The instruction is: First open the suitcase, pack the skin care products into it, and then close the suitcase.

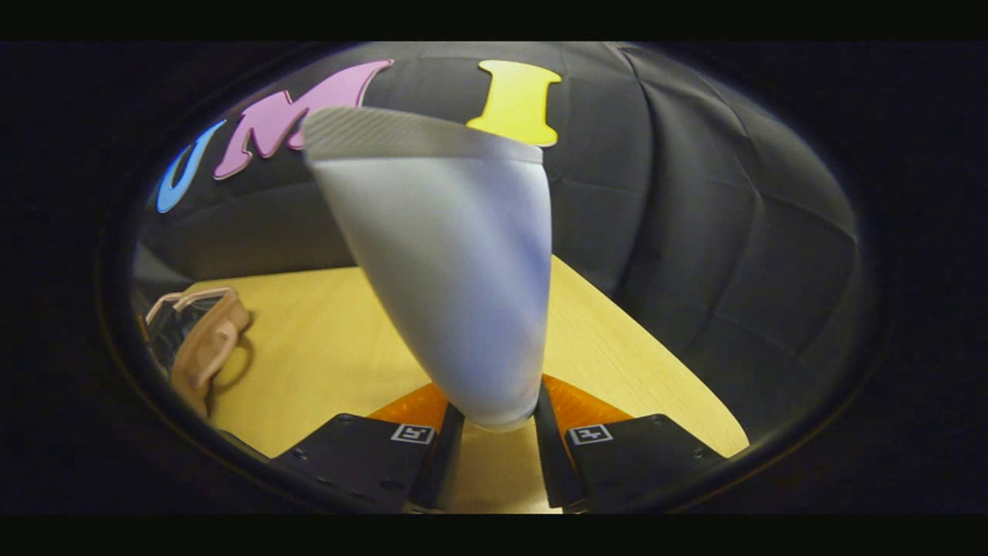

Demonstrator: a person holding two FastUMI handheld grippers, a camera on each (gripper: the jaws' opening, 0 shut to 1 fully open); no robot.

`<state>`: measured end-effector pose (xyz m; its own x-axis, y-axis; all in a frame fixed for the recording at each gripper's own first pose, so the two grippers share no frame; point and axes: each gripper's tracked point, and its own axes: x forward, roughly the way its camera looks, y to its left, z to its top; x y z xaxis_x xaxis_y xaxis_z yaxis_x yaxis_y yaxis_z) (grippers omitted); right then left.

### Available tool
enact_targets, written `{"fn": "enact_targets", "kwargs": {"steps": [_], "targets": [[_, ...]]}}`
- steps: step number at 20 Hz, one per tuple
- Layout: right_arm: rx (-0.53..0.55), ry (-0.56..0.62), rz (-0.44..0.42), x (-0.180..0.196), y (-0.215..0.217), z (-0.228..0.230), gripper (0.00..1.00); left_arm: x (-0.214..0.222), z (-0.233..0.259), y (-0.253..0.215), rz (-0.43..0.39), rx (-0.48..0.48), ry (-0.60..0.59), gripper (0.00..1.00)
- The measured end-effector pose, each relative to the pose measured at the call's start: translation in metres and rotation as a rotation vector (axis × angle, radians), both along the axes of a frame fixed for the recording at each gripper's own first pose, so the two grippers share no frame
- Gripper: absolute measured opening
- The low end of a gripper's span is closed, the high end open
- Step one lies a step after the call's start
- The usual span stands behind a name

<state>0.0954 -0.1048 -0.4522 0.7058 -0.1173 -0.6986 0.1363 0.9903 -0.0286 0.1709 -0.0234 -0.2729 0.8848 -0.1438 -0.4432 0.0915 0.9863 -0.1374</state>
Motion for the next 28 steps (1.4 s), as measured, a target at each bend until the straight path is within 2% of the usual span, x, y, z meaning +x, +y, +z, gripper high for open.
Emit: {"fn": "enact_targets", "kwargs": {"steps": [4, 7, 9, 12, 13, 14, 17, 18, 19, 22, 26, 28], "targets": [[0.039, -0.027, 0.109, -0.002, 0.053, 0.039, 0.48, 0.000, 0.001, 0.075, 0.102, 0.020, 0.083, 0.63], [0.090, -0.037, 0.153, 0.004, 0.092, 0.060, 0.47, 0.006, -0.027, 0.109, 0.094, 0.021, 0.219, 0.63], [0.126, -0.049, 0.182, 0.009, 0.124, 0.075, 0.47, 0.009, -0.051, 0.119, 0.073, 0.010, 0.334, 0.63], [0.153, -0.069, 0.251, 0.012, 0.166, 0.089, 0.48, 0.016, -0.080, 0.137, 0.065, 0.071, 0.453, 0.63], [0.170, -0.066, 0.271, 0.011, 0.179, 0.091, 0.47, 0.017, -0.090, 0.140, 0.055, 0.083, 0.492, 0.66], [0.190, -0.060, 0.287, 0.010, 0.193, 0.093, 0.47, 0.017, -0.100, 0.142, 0.060, 0.086, 0.530, 0.63], [0.251, -0.027, 0.334, 0.003, 0.237, 0.095, 0.47, 0.010, -0.128, 0.143, 0.066, 0.085, 0.684, 0.63], [0.267, -0.008, 0.346, 0.000, 0.249, 0.096, 0.47, 0.018, -0.130, 0.145, 0.075, 0.081, 0.690, 0.60], [0.291, 0.005, 0.355, -0.001, 0.262, 0.098, 0.47, 0.019, -0.133, 0.143, 0.088, 0.066, 0.725, 0.65], [0.321, 0.028, 0.408, 0.003, 0.298, 0.099, 0.47, 0.030, -0.139, 0.153, 0.143, 0.033, 0.749, 0.64], [0.330, 0.106, 0.453, 0.000, 0.329, 0.083, 0.47, 0.029, -0.124, 0.160, 0.175, -0.015, 0.687, 0.66], [0.335, 0.160, 0.449, -0.005, 0.340, 0.069, 0.48, 0.021, -0.098, 0.173, 0.202, -0.034, 0.596, 0.66]]}}
